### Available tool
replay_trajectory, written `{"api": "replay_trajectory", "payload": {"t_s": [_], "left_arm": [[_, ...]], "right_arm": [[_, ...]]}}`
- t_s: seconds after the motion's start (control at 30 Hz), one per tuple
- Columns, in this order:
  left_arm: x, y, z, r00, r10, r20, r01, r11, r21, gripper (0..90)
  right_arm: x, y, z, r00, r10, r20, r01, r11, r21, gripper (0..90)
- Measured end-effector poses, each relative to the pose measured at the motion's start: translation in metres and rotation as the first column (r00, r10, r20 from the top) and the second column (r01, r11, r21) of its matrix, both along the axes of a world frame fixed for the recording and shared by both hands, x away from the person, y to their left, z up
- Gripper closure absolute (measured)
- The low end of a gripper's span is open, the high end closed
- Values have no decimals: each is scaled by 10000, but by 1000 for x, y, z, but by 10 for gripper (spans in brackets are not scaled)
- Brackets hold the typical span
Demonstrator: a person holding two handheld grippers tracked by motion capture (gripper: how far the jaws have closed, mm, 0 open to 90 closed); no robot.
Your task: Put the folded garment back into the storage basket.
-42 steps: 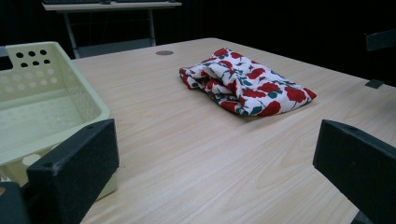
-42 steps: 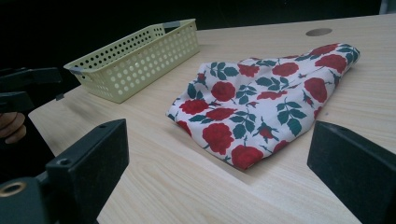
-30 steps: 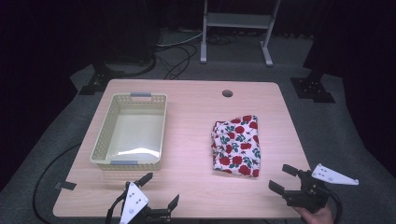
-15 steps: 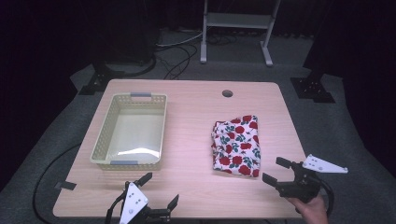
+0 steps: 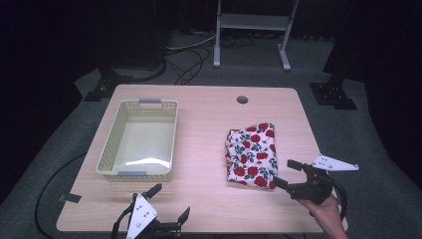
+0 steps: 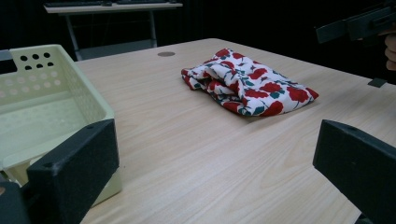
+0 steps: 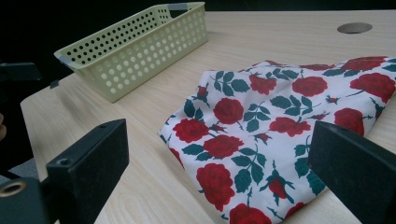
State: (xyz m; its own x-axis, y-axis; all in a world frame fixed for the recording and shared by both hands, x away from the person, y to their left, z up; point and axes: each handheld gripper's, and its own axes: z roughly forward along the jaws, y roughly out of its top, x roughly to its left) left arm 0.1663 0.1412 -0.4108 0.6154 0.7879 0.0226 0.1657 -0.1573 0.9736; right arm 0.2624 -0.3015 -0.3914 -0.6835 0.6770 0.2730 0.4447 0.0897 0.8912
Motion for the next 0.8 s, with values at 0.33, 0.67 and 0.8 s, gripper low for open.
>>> {"api": "replay_trajectory", "payload": {"t_s": [0.33, 0.67, 0.8], "left_arm": [[0, 0, 0, 10000, 3, 33, -3, 10000, -23, 0], [1, 0, 0, 10000, 3, -14, -3, 10000, -8, 0], [1, 1, 0, 10000, 21, -10, -22, 10000, -61, 0]], "right_arm": [[13, 7, 4, 9998, 153, -93, -155, 9997, -197, 46], [25, 15, 6, 9993, 291, -251, -301, 9986, -429, 47], [28, 18, 7, 9991, 311, -297, -324, 9985, -442, 47]]}}
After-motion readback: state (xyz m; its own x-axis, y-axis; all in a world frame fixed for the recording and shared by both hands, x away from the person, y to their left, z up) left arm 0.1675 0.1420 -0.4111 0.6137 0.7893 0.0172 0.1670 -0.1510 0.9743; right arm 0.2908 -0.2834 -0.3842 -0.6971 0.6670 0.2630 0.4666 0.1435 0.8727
